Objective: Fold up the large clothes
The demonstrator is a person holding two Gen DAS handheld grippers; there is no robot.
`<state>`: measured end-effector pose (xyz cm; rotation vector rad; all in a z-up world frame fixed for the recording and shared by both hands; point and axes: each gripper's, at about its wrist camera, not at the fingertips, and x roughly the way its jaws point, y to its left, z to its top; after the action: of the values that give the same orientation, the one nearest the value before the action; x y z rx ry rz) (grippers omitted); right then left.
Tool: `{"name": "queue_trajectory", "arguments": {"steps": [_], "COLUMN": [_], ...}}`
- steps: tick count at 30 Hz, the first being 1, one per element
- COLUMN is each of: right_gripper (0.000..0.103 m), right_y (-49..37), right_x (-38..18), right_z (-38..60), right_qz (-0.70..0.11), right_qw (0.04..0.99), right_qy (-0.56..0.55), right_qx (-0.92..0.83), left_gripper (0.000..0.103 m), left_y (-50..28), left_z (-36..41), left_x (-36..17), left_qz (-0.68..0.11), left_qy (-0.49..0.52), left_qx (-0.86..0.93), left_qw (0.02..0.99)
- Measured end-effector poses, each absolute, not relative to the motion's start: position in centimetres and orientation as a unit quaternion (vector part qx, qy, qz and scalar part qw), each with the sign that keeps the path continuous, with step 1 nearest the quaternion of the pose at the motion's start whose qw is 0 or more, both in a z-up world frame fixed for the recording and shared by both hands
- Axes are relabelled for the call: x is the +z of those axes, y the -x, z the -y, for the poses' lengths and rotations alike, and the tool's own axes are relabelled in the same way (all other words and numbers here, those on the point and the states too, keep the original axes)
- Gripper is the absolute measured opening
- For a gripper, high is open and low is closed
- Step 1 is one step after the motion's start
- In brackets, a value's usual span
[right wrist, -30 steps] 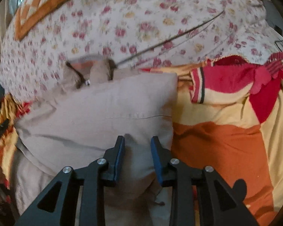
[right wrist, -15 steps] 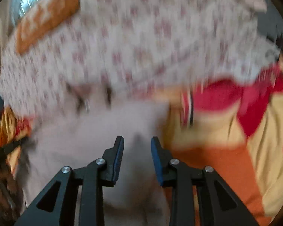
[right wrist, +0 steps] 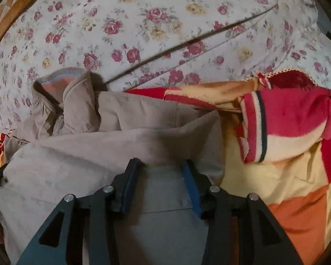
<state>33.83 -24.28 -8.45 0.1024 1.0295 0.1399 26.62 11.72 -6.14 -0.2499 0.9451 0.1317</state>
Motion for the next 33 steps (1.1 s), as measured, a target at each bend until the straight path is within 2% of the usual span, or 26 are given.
{"name": "queue_trajectory", "arguments": {"steps": [2,4,9,17,21,23,25,26,28,30,33], "right_gripper": [0.054,0.057,0.080,0.081,0.073,0.073,0.072,0.069,0.058,0.049,0.043], "right_y": [-33.7,-33.7,-33.6,-33.1,-31.9,-30.3,-27.8,-26.4,-24.4,-23.7,-23.6], "right_x": [-8.5,-8.5,-8.6,-8.3,-6.2,-4.1,-1.9,-1.1,-0.6,-1.5,-5.0], "right_z": [23.9,23.9,23.8,23.2,23.6,23.2,22.6,22.2,21.5,21.9,23.0], "right_qz": [-0.488,-0.486,-0.485,-0.483,-0.464,-0.445,-0.420,-0.409,-0.403,-0.427,-0.483], "right_qw": [0.869,0.869,0.865,0.866,0.880,0.890,0.901,0.905,0.907,0.897,0.868], "right_qy": [-0.041,-0.045,-0.057,-0.055,-0.054,-0.050,-0.039,-0.033,-0.016,-0.014,-0.034], "right_qx": [0.071,0.077,0.115,0.118,0.083,0.088,0.101,0.114,0.120,0.116,0.110], "left_gripper": [0.061,0.062,0.064,0.064,0.064,0.064,0.056,0.053,0.053,0.053,0.053], "left_y": [-26.9,-27.0,-27.1,-26.7,-26.7,-26.5,-26.0,-25.4,-24.2,-23.3,-23.8], "left_z": [-11.2,-10.9,-10.6,-10.8,-10.4,-10.3,-10.3,-10.2,-9.8,-9.5,-9.6], "left_x": [-6.2,-6.0,-5.7,-6.1,-6.1,-5.7,-4.7,-3.9,-2.4,-1.6,-4.1], "left_qz": [-0.458,-0.460,-0.458,-0.456,-0.457,-0.450,-0.442,-0.434,-0.412,-0.396,-0.453], "left_qy": [0.111,0.106,0.106,0.103,0.098,0.102,0.103,0.102,0.100,0.096,0.100], "left_qx": [0.053,0.052,0.049,0.051,0.051,0.052,0.062,0.070,0.067,0.062,0.057], "left_qw": [0.880,0.880,0.881,0.883,0.882,0.886,0.889,0.892,0.903,0.911,0.884]}}
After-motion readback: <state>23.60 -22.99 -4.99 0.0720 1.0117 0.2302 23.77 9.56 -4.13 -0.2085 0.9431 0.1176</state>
